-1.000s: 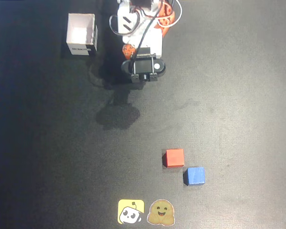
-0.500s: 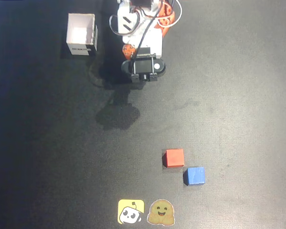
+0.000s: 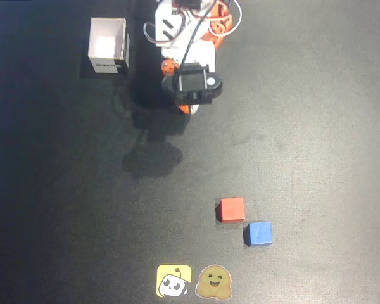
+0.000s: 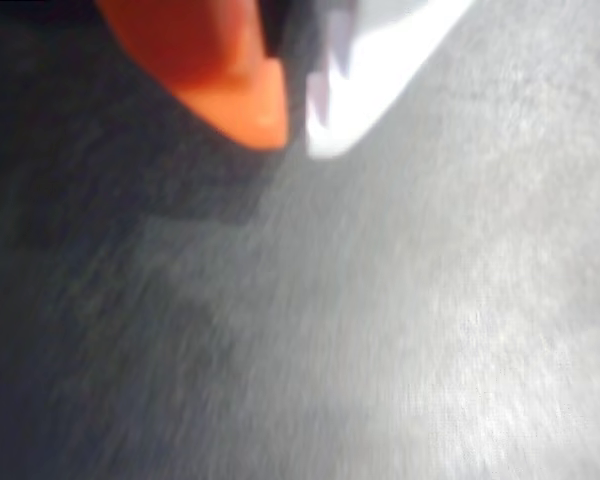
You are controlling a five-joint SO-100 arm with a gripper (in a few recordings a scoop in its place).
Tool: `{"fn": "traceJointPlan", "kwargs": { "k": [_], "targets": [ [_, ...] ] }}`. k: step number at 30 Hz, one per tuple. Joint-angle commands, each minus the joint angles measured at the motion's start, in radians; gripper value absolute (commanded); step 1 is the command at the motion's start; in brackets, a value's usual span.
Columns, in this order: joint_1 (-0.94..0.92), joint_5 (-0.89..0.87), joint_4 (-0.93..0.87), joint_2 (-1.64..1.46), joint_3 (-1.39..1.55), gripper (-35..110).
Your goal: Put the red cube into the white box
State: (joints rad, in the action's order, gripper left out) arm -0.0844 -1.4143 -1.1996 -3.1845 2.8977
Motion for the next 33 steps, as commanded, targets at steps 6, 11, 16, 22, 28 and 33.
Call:
{"fn": "traceJointPlan", "kwargs": {
  "k": [6,11,16,22,28,33],
  "targets": [
    [0.005,0.075,0.031,0.594,-0.512,2],
    [0.041,0.072,0.069,0.784,-0.666,4],
    [0.097,0.023,0.067,1.023,-0.873,4],
    [0.163,-0.058,0.075,1.269,-1.069,5],
    [0.216,-0.129,0.078,1.456,-1.22,5],
    [0.245,-0.156,0.08,1.574,-1.312,5]
  ]
}}
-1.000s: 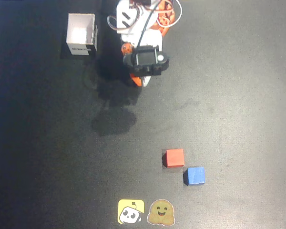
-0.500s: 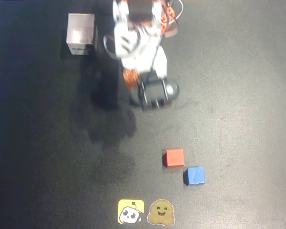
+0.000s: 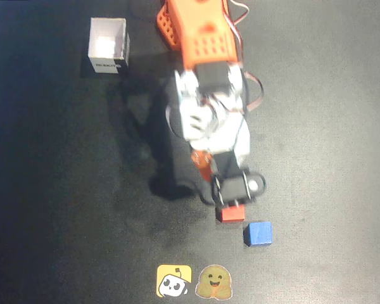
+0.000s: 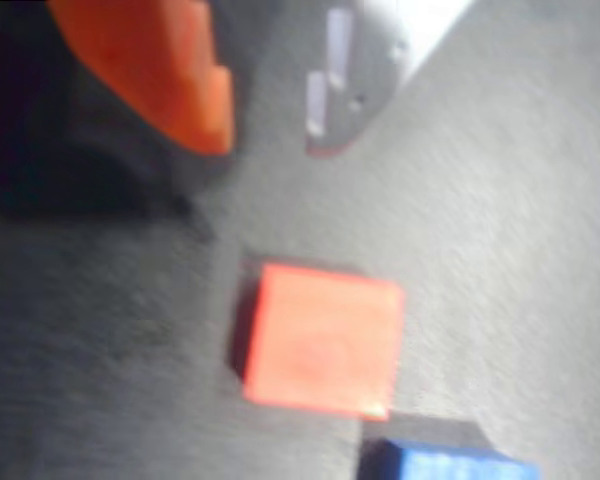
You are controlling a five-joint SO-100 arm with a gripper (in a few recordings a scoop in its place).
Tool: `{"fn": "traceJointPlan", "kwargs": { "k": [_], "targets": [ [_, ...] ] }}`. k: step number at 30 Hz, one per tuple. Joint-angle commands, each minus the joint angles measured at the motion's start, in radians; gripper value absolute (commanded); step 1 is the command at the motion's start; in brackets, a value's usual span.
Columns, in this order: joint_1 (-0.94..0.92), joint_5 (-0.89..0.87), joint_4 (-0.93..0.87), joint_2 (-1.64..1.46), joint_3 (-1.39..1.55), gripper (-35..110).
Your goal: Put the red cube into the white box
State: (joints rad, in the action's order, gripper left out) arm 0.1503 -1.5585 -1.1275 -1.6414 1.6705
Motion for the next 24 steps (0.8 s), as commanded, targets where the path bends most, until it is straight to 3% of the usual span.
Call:
{"fn": "traceJointPlan", "kwargs": {
  "k": [1,10,24],
  "targets": [
    [0.015,-0.026,0.008,0.052,-0.098,6],
    [0.04,-0.055,0.02,0.192,-0.175,9],
    [0.094,-0.086,0.057,0.249,-0.206,25]
  ]
}}
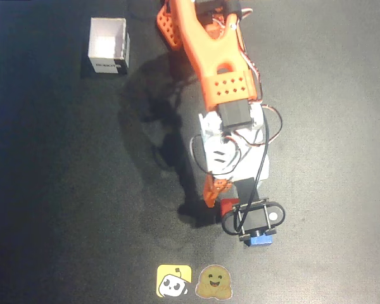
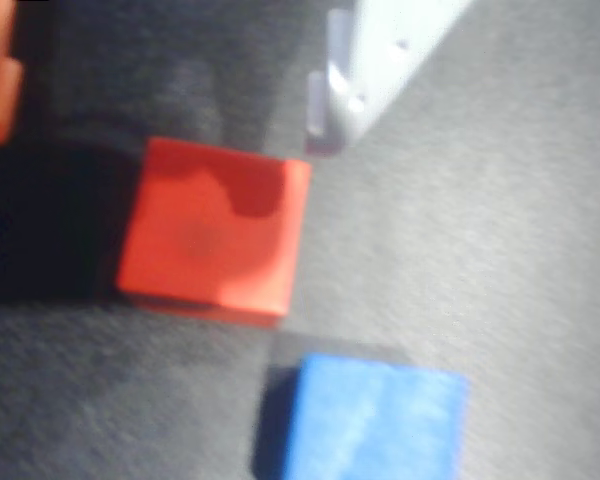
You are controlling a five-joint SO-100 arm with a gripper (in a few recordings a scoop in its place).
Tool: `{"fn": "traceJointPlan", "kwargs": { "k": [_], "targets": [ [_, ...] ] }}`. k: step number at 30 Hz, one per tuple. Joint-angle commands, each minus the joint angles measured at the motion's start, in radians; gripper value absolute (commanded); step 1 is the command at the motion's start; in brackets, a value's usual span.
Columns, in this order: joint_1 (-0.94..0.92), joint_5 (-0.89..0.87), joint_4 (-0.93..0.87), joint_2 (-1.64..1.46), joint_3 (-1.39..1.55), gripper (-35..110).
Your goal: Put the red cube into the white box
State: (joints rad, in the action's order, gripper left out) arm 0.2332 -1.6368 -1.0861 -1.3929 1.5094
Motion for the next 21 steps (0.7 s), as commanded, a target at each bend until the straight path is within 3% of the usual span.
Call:
{"fn": "traceJointPlan", "kwargs": {
  "k": [1,21],
  "targets": [
    [0.012,-0.014,0.025,0.006,-0.044,25],
    [0.025,-0.018,0.067,0.161,-0.107,25]
  ]
}}
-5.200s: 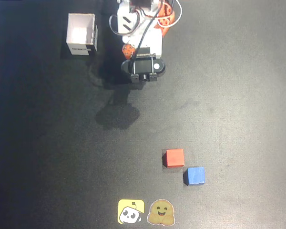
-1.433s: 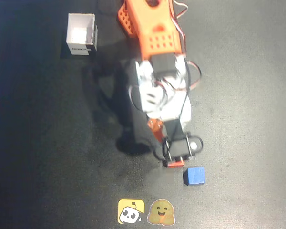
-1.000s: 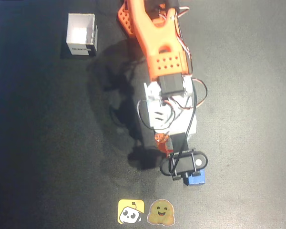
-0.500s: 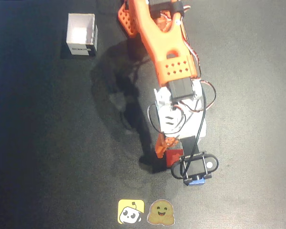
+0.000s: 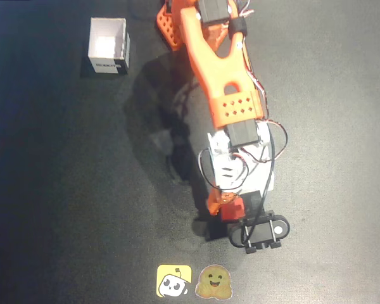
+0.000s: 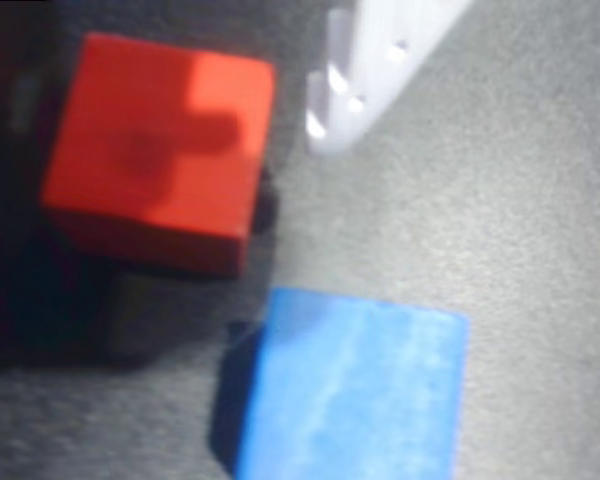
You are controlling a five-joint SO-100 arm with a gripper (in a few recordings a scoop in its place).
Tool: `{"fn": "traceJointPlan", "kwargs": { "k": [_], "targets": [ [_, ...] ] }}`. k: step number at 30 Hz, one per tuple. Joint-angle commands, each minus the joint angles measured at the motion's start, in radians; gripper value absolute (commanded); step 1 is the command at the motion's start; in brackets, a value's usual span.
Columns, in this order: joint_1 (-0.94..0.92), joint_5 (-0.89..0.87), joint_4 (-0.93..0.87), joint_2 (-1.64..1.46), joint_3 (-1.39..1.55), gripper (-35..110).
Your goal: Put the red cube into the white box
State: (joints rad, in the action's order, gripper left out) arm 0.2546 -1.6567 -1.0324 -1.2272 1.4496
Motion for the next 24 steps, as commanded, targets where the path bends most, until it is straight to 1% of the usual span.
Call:
{"fn": "traceJointPlan", "kwargs": {
  "k": [1,13,21,24],
  "targets": [
    [0.003,0.003,0.014,0.008,-0.058,25],
    [-0.012,0.029,0.026,0.092,-0.077,24],
    [-0.023,0.028,0.026,0.112,-0.072,17],
    [-0.029,0.025,0.026,0.117,-0.069,10]
  ]
}}
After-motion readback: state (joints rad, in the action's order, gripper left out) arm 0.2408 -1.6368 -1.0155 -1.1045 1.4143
